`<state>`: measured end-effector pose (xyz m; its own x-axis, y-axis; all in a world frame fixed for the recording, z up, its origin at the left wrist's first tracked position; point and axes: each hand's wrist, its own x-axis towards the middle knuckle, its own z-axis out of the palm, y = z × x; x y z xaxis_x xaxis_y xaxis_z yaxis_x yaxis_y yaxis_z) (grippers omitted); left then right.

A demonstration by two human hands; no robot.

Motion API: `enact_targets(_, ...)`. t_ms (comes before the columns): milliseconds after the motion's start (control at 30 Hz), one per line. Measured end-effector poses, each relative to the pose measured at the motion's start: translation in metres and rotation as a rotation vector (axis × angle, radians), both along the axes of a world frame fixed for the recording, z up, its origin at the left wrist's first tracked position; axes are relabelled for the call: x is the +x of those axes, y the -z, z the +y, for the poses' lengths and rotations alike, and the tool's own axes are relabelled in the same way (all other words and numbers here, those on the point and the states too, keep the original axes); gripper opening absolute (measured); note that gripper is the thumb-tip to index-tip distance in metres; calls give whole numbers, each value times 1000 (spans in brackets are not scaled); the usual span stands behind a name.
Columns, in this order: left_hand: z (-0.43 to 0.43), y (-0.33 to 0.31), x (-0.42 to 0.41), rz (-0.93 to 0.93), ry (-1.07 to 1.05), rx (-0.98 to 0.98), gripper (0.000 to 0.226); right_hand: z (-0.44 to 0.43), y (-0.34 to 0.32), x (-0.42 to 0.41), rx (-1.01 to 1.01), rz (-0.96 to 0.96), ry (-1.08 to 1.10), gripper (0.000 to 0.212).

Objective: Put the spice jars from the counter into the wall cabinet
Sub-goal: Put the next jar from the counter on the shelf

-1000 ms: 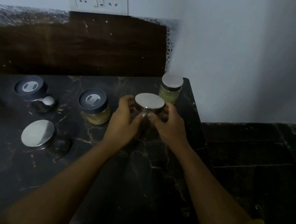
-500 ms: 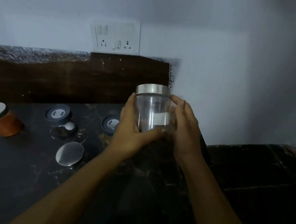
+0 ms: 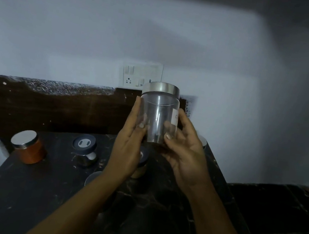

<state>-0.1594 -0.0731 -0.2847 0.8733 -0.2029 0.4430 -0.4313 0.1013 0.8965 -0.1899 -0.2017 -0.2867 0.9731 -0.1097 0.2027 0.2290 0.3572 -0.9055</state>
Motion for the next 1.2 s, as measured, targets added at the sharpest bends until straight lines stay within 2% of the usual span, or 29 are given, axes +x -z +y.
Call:
enact_targets(33,2,-1,0,-14,-13,36,52,4,-3,-1,-47,-4,56,76)
enact_targets(100,4,-1,1,-42,-37,110,79,10,-8,-4,-106,-18,137,82)
enact_targets(133,5,-1,1,-50,-57,136,88,13,-11,-5,-121,-37,161,77)
enact_targets(200,9,-1,3,-61,-92,151,92,16,-15,-8,-150,-81,175,67)
enact_targets(367,19,-8,4,-111,-148,92,79,19,-22,-9,-145,-142,154,50)
enact_targets(500,24,-13,2,-83,-171,10,68,26,-28,-1,-125,-107,125,70)
enact_targets(567,29,-18,4,-79,-141,-22,68,31,-32,2,-142,-135,102,67)
enact_targets(800,48,-43,13,-195,-126,-59,35,45,-56,20,-215,-229,138,59)
enact_targets(1067,68,-97,49,-336,-147,5,45,59,-116,57,-342,-359,176,59)
enact_targets(1200,75,-143,74,-479,-284,76,47,67,-159,80,-438,-451,250,51)
